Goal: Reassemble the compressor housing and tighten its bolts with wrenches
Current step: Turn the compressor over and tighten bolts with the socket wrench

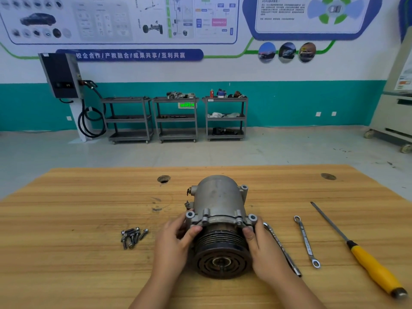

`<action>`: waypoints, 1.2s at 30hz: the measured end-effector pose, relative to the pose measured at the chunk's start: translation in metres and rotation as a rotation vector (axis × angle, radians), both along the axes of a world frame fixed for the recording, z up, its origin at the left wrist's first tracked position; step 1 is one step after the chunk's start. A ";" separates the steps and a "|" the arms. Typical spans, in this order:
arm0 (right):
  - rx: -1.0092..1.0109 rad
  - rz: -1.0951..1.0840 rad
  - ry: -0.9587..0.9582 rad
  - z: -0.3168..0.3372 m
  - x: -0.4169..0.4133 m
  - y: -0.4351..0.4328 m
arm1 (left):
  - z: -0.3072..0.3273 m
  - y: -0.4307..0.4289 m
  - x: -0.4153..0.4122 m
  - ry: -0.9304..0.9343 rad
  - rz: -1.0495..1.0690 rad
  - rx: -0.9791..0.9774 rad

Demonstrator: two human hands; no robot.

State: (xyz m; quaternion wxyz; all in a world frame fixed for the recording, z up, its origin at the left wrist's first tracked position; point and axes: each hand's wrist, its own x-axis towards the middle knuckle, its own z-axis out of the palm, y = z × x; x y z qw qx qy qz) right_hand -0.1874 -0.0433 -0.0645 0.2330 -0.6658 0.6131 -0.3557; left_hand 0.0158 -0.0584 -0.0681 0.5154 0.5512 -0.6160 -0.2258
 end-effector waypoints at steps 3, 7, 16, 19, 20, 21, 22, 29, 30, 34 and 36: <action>-0.022 -0.026 0.041 -0.002 0.000 0.013 | 0.005 0.010 -0.001 -0.020 0.015 -0.013; 0.019 -0.046 -0.093 -0.006 0.003 0.038 | 0.018 0.028 -0.003 -0.105 0.018 -0.034; 0.054 -0.017 -0.120 0.032 -0.007 0.082 | 0.044 0.076 -0.004 -0.098 -0.004 -0.005; 0.061 -0.001 -0.148 0.051 -0.008 0.086 | 0.064 0.079 -0.002 -0.076 -0.033 0.063; 0.082 0.002 -0.164 0.056 -0.009 0.085 | 0.071 0.077 -0.002 -0.083 -0.044 0.090; 0.108 0.007 -0.177 0.060 -0.011 0.084 | 0.077 0.075 -0.003 -0.097 -0.052 0.120; 0.141 0.018 -0.172 0.064 -0.014 0.081 | 0.083 0.072 -0.005 -0.117 -0.055 0.152; 0.320 0.114 -0.037 0.091 -0.026 0.047 | 0.099 0.045 -0.007 -0.167 -0.048 0.250; 0.349 0.118 -0.023 0.093 -0.025 0.040 | 0.100 0.041 -0.006 -0.159 -0.040 0.257; 0.405 0.099 -0.111 0.099 -0.018 0.016 | 0.098 0.020 -0.002 -0.083 -0.024 0.284; 0.440 0.066 -0.207 0.100 -0.015 0.005 | 0.092 0.006 0.002 -0.054 -0.021 0.313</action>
